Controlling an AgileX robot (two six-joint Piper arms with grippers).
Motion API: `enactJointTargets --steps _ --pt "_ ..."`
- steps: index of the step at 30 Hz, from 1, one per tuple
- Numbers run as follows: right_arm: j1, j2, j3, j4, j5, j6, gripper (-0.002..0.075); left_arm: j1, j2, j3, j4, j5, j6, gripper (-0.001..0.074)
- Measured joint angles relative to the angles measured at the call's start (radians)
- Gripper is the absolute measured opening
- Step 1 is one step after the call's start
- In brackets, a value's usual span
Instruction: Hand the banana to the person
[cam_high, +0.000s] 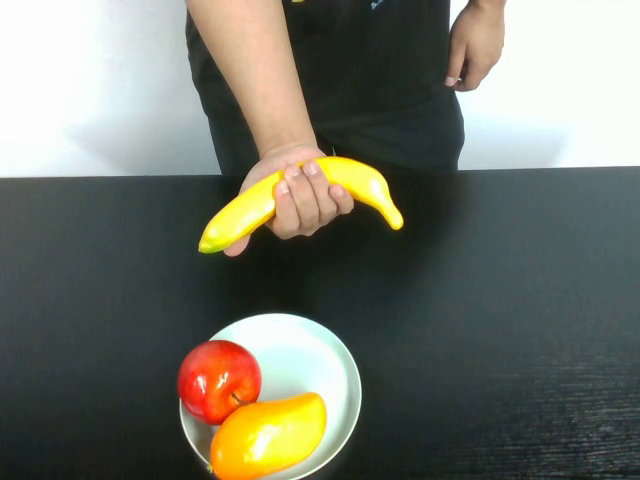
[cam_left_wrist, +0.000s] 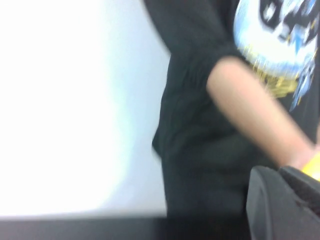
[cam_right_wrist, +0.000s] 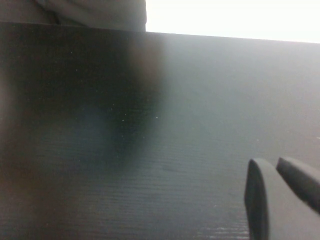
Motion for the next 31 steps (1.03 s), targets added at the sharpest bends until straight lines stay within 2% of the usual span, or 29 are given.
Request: enactJointTargets --steps 9,31 --pt "0.0 0.0 0.0 0.001 0.0 0.0 -0.0008 0.009 -0.006 0.003 0.006 0.487 -0.018 -0.0003" --pt "0.0 0.0 0.0 0.001 0.0 0.0 -0.0008 0.009 -0.006 0.001 0.011 0.51 -0.031 -0.0003"
